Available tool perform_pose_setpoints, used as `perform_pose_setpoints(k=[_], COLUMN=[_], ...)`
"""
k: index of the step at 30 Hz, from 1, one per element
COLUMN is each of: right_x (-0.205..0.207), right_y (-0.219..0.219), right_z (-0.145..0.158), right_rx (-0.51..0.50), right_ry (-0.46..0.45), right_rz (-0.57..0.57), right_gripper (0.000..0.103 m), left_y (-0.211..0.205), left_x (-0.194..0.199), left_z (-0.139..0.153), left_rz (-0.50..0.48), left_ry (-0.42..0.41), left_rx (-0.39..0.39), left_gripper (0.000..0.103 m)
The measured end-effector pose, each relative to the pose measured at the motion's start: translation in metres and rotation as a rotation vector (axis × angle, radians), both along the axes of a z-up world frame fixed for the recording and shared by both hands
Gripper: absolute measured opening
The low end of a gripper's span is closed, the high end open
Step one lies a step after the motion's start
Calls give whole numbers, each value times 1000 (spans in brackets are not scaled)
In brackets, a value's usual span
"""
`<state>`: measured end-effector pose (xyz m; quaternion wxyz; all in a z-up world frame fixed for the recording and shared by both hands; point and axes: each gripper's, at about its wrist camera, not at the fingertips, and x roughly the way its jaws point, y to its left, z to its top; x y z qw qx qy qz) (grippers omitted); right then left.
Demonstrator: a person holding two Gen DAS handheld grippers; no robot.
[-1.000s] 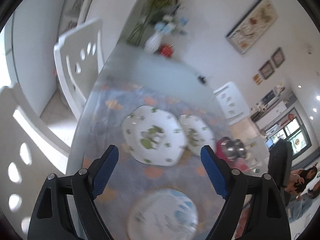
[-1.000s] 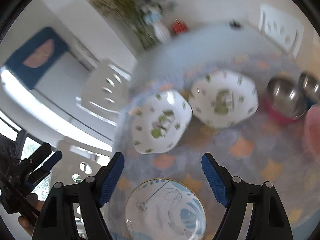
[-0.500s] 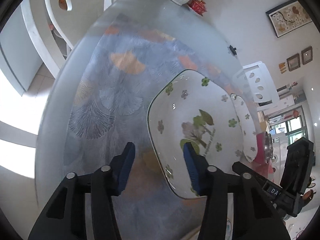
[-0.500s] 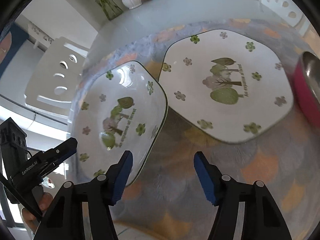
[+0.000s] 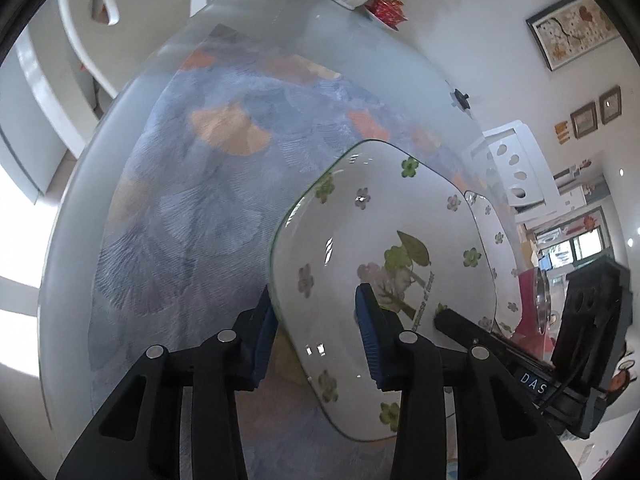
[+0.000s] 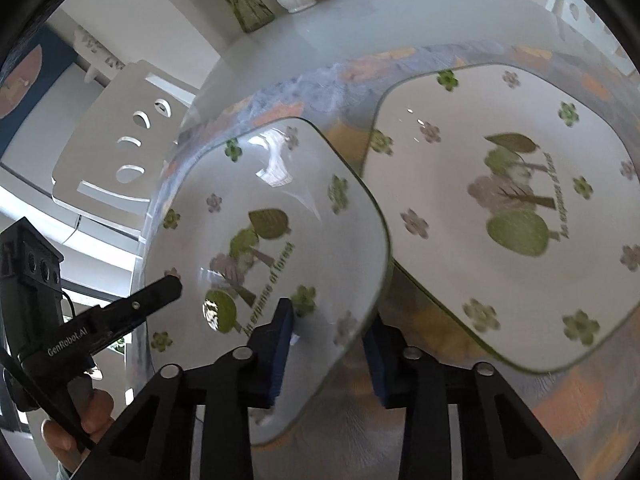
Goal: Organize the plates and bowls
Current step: 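Close both grippers on the rim of a hexagonal tree plate, then lift the hexagonal plate and carry it over the Sunflower plate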
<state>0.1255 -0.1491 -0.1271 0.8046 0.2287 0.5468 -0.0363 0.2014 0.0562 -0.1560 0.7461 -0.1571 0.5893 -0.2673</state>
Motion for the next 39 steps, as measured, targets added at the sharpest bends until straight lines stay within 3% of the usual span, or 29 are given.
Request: perform_pose_setpoints(k=[10,19,23,28,35,39], right_x=[2,-7,-6,2,19,29], right_y=[20,31,28,34,18,24], right_z=[13,28,31,12,-2,0], right_rx=[-160,-218,-197,-189,-140,-180], right_ry=[-46,-84,-96,-44,-45,-39], right_rz=[92,165,148,193,134,135], right_gripper=[26,26,26,25,29,34], left_y=[-12,-5,-3,1,18,11], left_x=[-17,-38,-37,-29,8,17], left_z=[19,42,33,15,7,8], left_rz=[-36,-51,-61,-60,18,-32], left_ry=[-145,-237,-215,-172,-126,-139], left_rx=[103,141,144,149,89,85], left_gripper=[33,31,27,27,35,35])
